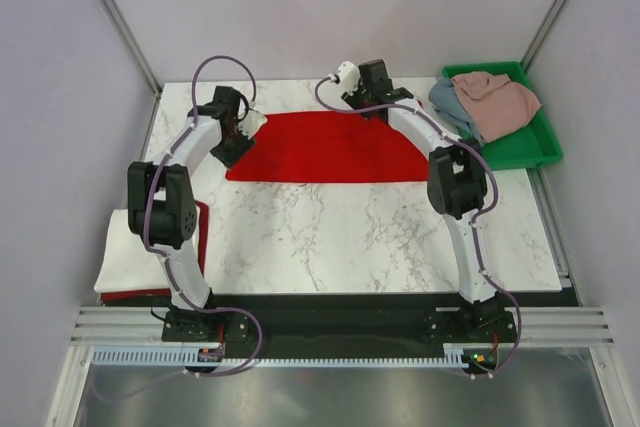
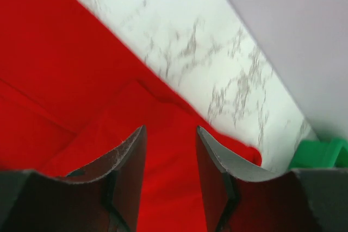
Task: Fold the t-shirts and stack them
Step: Fold the tshirt
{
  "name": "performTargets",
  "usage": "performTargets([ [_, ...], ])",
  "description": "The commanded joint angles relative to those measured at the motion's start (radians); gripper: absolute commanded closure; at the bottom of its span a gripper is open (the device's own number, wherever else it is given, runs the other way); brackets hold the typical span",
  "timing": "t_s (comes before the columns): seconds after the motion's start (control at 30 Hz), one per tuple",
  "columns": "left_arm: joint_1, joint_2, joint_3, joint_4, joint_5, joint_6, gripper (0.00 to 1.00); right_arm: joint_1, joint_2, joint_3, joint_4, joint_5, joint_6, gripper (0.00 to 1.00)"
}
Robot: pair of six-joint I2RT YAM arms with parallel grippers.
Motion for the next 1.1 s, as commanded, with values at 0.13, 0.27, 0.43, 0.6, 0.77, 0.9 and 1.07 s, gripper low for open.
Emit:
performTargets([
  [0.13, -0.005, -0.117, -0.120, 0.046, 0.159, 0.356, 0.37, -0.015, -0.318, -0.281, 0.023, 0.080, 0.065, 0.48],
  [0.27, -0.002, -0.052, -0.117, 0.050, 0.166, 0.436, 0.38, -0.008, -0.465, -0.406, -0.016, 0.062, 0.029, 0.47],
  [0.43, 0.001, 0.040, -0.072, 0.053, 0.225, 0.416, 0.40, -0.019, -0.528, -0.480, -0.086, 0.076, 0.024, 0.48],
  [0.6, -0.001, 0.078, -0.056, 0.050, 0.237, 0.399, 0.43, -0.022, -0.571, -0.533, -0.086, 0.087, 0.038, 0.48],
  [0.77, -0.001, 0.115, -0.041, 0.057, 0.229, 0.384, 0.45, -0.022, -0.585, -0.550, -0.086, 0.096, 0.027, 0.48],
  [0.9, 0.001, 0.143, -0.038, 0.067, 0.213, 0.367, 0.54, -0.022, -0.594, -0.555, -0.085, 0.097, 0.025, 0.48],
  [1.07, -0.001, 0.150, -0.058, 0.066, 0.188, 0.355, 0.93, -0.024, -0.605, -0.579, -0.085, 0.097, 0.021, 0.49],
])
